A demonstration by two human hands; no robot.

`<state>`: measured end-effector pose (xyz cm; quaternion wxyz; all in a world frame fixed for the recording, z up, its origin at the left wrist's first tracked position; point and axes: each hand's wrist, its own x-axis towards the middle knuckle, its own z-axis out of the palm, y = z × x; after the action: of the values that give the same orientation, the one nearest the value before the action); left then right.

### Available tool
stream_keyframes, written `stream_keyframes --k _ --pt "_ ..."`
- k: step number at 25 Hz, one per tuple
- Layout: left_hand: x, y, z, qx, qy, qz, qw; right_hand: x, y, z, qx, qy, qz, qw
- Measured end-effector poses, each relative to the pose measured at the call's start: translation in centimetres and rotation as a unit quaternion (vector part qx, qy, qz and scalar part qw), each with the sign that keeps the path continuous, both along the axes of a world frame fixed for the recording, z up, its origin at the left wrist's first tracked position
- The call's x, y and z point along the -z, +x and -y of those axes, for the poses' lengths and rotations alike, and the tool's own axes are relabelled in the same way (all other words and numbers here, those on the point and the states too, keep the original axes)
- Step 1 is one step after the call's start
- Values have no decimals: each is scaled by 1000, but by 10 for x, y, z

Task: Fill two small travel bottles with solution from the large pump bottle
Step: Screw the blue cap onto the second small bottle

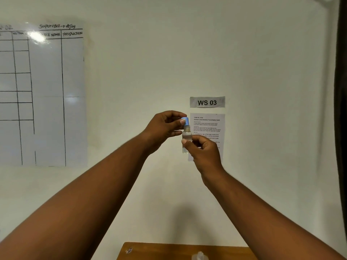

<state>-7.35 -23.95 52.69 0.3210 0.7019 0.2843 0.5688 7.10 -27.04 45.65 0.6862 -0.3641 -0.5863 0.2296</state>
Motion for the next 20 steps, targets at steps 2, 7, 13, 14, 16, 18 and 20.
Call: stream_keyframes --k 2,7,13,14,16,18,20 --pt "2 0 2 18 -8 0 1000 2 0 -1 -1 -2 -1 1000" --pt "6 0 4 60 -24 -24 998 7 1 -4 -10 -8 -12 1000" --pt "6 5 9 64 -20 -24 997 8 -1 -4 -21 -19 -18 999" --pt "6 5 11 65 -22 -27 997 8 -1 -3 -27 -18 -23 999" --pt "12 2 10 54 -26 -33 998 5 0 -1 -44 -23 -38 998" --pt "29 -2 8 19 -9 -28 999 0 3 1 -64 -37 -54 996" --pt "54 -3 5 -25 21 -10 999 -5 5 2 -80 -52 -53 994"
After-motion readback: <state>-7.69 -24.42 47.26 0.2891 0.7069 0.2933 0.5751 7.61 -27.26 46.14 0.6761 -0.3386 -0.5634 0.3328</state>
